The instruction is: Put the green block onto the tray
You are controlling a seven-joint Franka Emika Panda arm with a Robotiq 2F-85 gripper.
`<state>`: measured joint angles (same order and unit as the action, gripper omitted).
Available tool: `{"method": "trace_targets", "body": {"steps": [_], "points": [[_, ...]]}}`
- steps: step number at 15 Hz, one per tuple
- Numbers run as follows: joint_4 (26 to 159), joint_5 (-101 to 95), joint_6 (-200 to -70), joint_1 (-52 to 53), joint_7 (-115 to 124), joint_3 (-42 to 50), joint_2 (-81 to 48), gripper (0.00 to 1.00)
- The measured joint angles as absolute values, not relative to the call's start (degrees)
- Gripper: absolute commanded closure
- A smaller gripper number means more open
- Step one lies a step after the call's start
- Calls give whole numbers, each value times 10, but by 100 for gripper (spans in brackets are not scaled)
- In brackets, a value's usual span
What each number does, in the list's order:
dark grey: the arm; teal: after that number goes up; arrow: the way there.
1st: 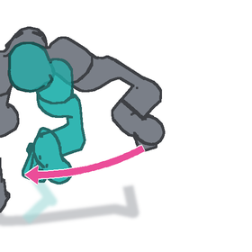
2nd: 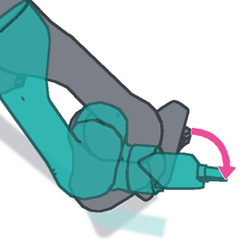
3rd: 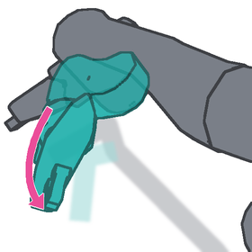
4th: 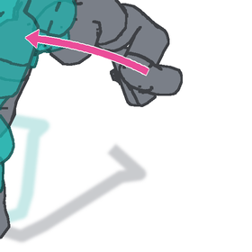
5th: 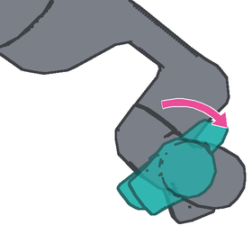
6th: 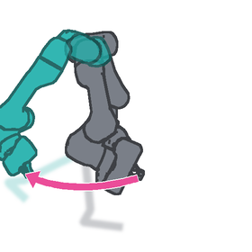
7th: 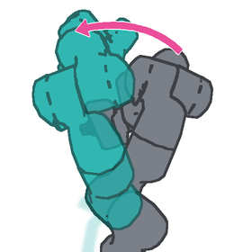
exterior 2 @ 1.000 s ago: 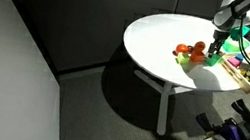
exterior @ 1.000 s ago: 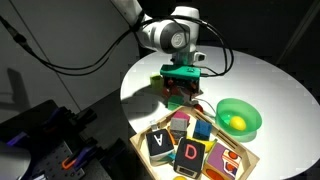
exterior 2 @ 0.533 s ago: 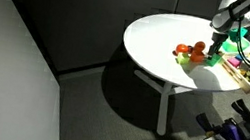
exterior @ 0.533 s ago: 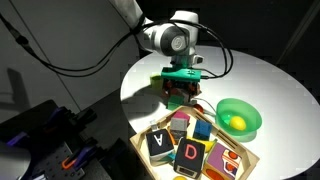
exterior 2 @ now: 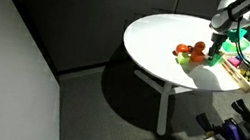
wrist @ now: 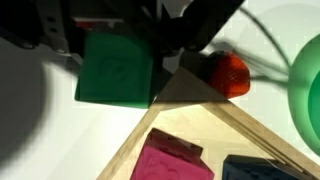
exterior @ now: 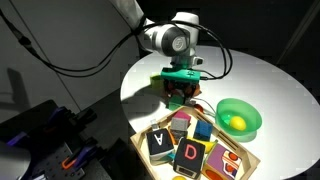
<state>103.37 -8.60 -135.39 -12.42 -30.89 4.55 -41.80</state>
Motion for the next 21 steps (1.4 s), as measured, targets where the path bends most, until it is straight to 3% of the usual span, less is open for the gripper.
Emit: {"method": "trace_targets", "body": {"steps": [21], "points": [[1021, -54, -1260, -141, -159, 75, -343, 68]]}}
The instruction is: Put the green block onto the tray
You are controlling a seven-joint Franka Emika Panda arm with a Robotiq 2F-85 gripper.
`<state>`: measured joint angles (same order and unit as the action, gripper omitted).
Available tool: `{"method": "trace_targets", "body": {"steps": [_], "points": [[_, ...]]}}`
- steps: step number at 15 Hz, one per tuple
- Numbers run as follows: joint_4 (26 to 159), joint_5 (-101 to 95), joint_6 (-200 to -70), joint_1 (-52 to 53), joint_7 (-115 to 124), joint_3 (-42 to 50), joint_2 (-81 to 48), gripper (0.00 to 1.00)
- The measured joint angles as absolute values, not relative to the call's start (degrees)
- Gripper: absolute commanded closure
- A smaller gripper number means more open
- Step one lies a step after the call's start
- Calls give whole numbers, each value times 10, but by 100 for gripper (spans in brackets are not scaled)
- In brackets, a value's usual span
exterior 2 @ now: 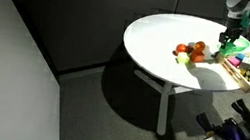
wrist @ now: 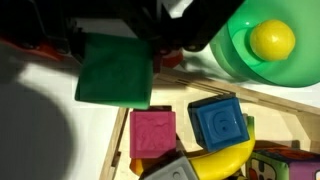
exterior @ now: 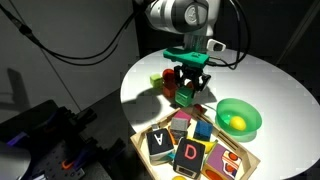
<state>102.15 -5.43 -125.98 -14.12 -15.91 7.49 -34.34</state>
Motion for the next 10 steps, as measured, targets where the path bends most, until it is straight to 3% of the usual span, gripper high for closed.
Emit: {"method": "trace_targets", "body": {"steps": [10], "points": [[1021, -38, -1260, -184, -159, 81, -343, 68]]}}
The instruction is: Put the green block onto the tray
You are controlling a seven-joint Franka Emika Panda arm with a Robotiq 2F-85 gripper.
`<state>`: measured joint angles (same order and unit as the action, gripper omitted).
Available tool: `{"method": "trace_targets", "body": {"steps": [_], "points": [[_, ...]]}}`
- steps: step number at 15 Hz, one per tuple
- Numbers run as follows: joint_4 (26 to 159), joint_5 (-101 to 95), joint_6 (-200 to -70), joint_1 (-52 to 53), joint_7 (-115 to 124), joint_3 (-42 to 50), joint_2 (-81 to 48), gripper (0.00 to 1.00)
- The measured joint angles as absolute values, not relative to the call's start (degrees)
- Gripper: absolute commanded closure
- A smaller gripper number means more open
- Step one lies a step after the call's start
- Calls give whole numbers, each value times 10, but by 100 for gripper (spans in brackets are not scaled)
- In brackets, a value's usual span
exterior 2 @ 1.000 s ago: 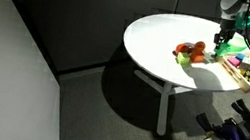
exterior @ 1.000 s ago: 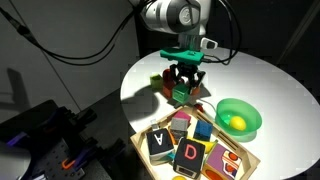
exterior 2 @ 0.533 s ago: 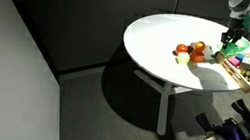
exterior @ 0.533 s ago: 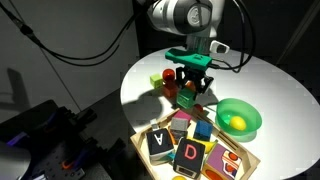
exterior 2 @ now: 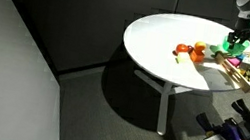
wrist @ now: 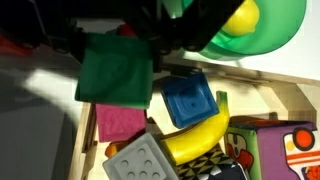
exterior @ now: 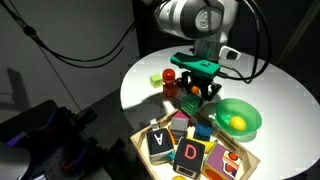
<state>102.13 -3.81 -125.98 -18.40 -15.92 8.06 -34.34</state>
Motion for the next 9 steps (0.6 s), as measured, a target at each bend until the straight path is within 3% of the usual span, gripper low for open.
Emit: {"method": "trace_targets", "body": {"steps": [9], "points": [[1021, -36, -1260, -208, -160, 87, -345, 68]]}}
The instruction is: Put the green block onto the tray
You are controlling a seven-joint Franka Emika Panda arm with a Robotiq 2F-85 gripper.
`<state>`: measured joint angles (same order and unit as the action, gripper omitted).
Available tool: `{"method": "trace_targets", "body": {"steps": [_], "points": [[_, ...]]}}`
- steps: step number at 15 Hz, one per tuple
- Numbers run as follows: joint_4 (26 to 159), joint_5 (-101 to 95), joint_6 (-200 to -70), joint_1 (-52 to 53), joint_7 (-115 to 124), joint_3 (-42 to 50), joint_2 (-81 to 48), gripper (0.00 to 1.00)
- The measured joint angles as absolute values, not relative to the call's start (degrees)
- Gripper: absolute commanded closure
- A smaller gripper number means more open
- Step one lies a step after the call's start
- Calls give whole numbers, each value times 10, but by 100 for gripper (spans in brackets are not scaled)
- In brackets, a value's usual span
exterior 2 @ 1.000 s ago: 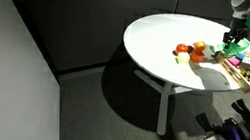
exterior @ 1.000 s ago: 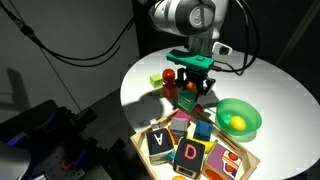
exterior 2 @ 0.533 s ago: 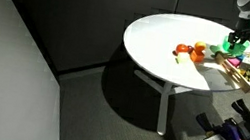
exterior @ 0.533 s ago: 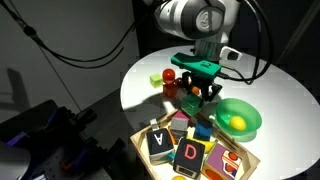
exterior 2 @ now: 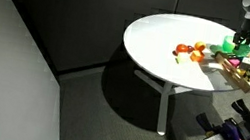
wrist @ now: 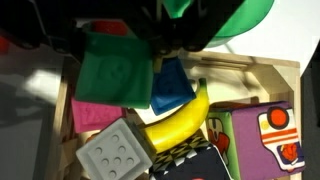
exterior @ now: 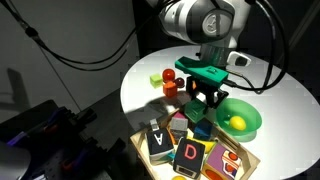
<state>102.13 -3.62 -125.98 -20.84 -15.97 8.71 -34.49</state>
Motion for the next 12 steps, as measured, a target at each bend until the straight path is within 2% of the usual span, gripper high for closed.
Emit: {"method": "trace_targets", "body": {"steps": [9, 10, 11, 12], "points": [[1022, -33, -1260, -223, -160, 93, -356, 68], [1022, -33, -1260, -224, -161, 93, -358, 18], [1022, -33, -1260, -224, -161, 94, -360, 17], [1022, -33, -1260, -225, -161, 94, -362, 10]]}}
